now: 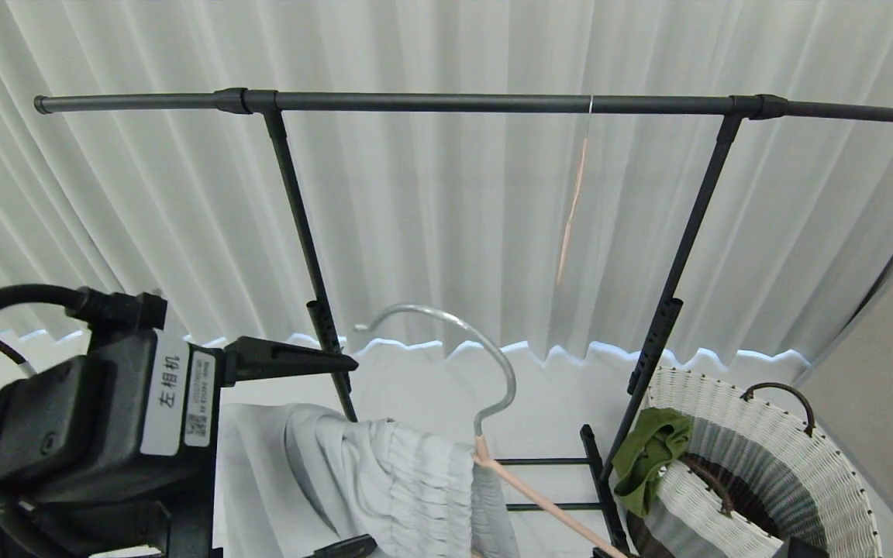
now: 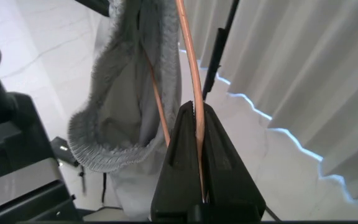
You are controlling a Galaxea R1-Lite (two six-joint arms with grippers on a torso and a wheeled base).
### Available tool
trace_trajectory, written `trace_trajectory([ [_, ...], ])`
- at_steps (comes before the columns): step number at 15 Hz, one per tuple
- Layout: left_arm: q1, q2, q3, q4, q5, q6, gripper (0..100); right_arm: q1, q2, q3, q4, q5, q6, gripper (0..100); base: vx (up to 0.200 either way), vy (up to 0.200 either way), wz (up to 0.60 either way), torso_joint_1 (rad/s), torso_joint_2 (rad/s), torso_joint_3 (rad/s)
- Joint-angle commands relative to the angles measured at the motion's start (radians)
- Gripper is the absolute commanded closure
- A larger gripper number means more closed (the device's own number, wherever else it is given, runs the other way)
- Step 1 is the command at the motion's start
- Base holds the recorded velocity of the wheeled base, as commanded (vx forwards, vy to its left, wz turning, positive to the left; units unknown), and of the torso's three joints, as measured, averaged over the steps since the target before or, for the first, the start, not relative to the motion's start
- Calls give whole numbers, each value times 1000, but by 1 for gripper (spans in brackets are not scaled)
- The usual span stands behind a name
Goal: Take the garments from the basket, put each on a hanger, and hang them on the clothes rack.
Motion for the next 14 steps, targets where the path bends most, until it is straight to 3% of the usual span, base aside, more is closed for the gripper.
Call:
trace_trajectory([
  [1,-15,11,19,-1,-3,-4,0,28,6,4,-2,0,-4,100,0,0,0,0,0,0],
  [7,-75,37,40,-1,-3,-8,0,48,25,-3,-2,3,-7,100,0,0,0,0,0,0],
  [8,-75,37,42,-1,-3,-8,100,48,23,-3,-2,3,-8,100,0,0,0,0,0,0],
  [14,-74,28,74,-1,-3,-8,100,45,17,-5,-2,3,-16,100,0,0,0,0,0,0],
])
